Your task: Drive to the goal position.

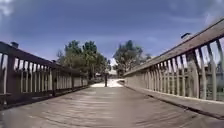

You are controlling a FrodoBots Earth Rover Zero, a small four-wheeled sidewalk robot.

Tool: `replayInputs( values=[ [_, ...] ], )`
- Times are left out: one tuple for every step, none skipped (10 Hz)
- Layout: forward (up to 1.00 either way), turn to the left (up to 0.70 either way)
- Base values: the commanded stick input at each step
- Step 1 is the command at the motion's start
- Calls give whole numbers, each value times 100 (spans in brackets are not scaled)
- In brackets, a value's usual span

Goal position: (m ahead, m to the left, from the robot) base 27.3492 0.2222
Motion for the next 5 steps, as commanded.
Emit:
replayInputs(
  values=[
    [85, 4],
    [85, 4],
    [85, 4],
    [85, 4],
    [85, 4]
  ],
)
